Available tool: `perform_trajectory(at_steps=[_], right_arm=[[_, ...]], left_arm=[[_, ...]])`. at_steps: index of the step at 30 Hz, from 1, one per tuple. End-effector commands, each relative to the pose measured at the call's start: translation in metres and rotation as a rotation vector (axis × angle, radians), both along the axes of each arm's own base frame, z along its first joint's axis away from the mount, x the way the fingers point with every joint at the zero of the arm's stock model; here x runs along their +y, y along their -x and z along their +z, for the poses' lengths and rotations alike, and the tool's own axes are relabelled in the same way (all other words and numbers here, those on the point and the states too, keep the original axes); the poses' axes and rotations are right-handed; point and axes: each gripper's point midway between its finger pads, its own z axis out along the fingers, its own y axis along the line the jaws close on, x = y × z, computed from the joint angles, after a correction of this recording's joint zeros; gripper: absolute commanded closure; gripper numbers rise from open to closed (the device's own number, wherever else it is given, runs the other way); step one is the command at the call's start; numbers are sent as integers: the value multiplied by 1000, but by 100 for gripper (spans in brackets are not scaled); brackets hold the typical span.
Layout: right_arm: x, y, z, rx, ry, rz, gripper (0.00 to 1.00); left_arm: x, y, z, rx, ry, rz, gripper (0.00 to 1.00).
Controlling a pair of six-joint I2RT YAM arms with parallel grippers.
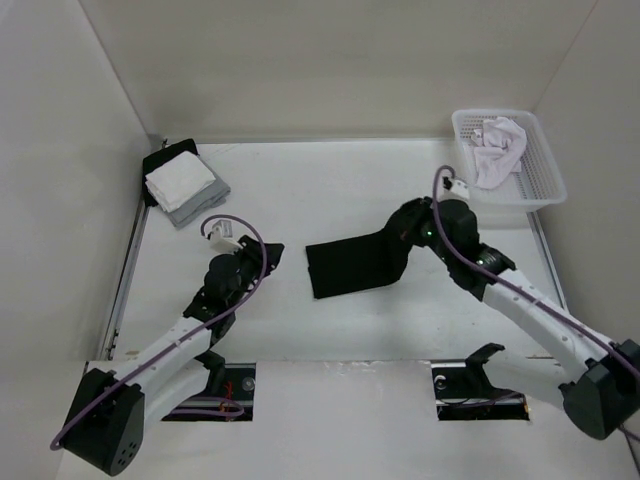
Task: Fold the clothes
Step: Fold the tank top
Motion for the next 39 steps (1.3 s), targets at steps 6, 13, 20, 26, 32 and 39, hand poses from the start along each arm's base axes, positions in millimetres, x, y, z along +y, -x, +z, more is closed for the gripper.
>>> perform_trajectory(at_steps=[6,13,20,26,32,39], right_arm=[[99,11,-25,105,304,192,96],[189,40,-79,205,398,358,63],[193,59,-42,117,278,401,64],[161,36,-72,155,212,362,94],[200,34,-104,144,66,467,98],[206,42,-148,190,-24,462,99]], left_arm=[[8,0,53,-139,79,13,72],[24,3,60,-155,90,40,71],[24,-2,70,-164,101,46,71],[-18,-13,65,-149,111,-30,71],[-57,-27,38,-91,92,-95,75],[-93,-43,14,-39,90,-170,82]])
